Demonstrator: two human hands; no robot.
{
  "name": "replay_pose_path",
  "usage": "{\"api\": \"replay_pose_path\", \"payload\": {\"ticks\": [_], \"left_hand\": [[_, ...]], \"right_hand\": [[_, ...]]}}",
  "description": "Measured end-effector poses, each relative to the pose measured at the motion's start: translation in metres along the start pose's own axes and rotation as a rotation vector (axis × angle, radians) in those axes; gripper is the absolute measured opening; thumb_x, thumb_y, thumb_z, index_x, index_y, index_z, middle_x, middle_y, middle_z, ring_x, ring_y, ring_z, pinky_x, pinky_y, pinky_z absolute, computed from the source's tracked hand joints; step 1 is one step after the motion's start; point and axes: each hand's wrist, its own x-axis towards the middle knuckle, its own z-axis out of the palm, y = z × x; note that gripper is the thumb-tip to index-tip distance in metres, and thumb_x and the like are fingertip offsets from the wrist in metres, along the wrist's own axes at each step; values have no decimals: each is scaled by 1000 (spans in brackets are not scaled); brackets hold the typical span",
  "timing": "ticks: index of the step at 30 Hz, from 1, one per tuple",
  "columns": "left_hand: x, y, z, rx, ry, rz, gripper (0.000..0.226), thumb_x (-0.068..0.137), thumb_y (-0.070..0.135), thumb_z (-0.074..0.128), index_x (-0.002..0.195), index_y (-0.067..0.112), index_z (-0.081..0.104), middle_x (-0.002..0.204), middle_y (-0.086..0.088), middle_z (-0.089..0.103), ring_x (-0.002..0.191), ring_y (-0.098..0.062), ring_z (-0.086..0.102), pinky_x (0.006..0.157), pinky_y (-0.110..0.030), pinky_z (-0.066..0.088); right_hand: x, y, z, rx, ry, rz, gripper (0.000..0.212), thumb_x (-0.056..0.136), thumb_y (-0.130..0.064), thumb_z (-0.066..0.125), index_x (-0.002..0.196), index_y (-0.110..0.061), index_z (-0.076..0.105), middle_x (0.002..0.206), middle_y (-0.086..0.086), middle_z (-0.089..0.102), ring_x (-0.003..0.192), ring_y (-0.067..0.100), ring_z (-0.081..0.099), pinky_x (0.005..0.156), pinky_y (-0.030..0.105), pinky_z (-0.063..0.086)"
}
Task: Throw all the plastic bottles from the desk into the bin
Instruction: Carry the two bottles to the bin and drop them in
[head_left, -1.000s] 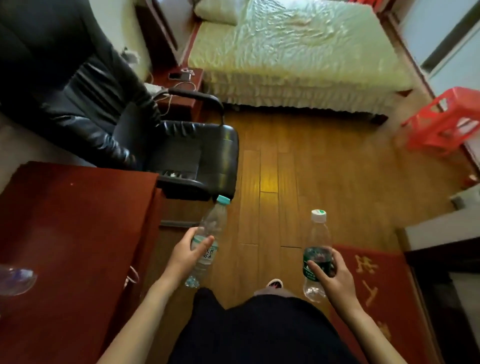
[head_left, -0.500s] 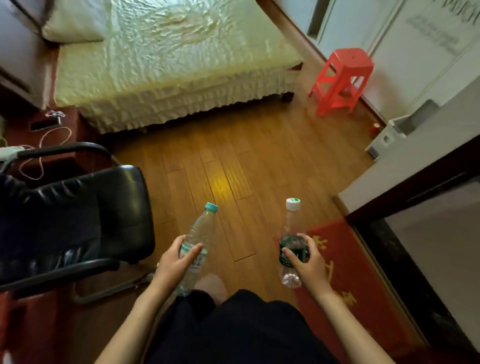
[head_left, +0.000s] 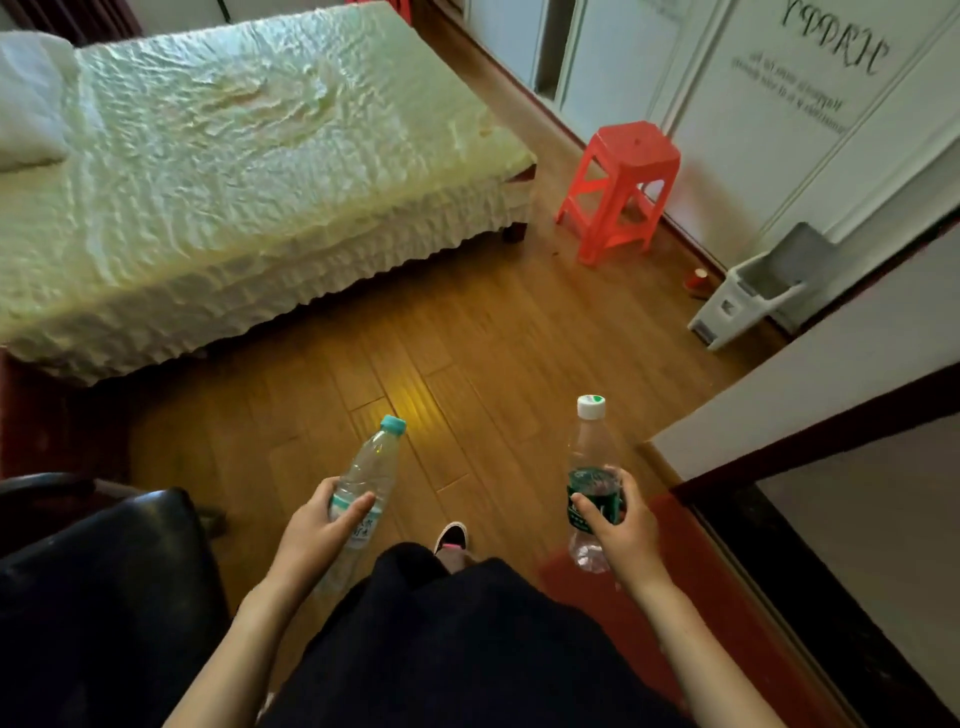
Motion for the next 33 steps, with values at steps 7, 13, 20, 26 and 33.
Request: {"api": "replay_pose_path", "payload": {"ticks": [7, 13, 20, 26, 33], "left_hand": [[172, 150, 9, 144, -218, 209, 81, 70, 70, 53, 133, 18, 46, 113, -4, 65, 84, -13, 69, 62, -26, 58], [264, 236, 70, 120, -345, 248, 57, 81, 55, 57, 126, 22, 48, 107, 0, 66, 83, -11, 70, 67, -29, 60], [371, 316, 128, 103, -379, 165, 49, 83, 48, 60, 122, 21, 51, 97, 1, 69, 77, -11, 72, 62, -25, 59], [472, 420, 139, 126, -309, 179, 41, 83, 50, 60, 116, 28, 51, 98, 0, 70, 79, -15, 72, 68, -37, 62], [574, 489, 158, 175, -260, 172, 39, 86, 49, 57, 115, 24, 53, 94, -1, 70, 76, -16, 72, 62, -31, 58]], "right_hand": [[93, -35, -31, -4, 213, 101, 46, 84, -20, 74, 124, -23, 52, 109, -10, 60, 103, 6, 57, 71, -1, 41], [165, -33, -56, 25, 335, 218, 44, 86, -19, 72, 123, -27, 49, 111, -4, 55, 96, 5, 57, 59, 4, 45], [314, -32, -97, 74, 403, 279, 42, 85, -30, 72, 121, -25, 52, 108, -5, 59, 106, 16, 55, 77, 21, 43], [466, -78, -146, 104, 378, 225, 48, 86, -34, 70, 128, -25, 49, 112, -5, 61, 100, 10, 60, 67, 12, 44], [606, -116, -177, 108, 354, 179, 47, 87, -33, 69, 128, -27, 46, 109, -22, 55, 94, -6, 55, 63, 1, 46]]}}
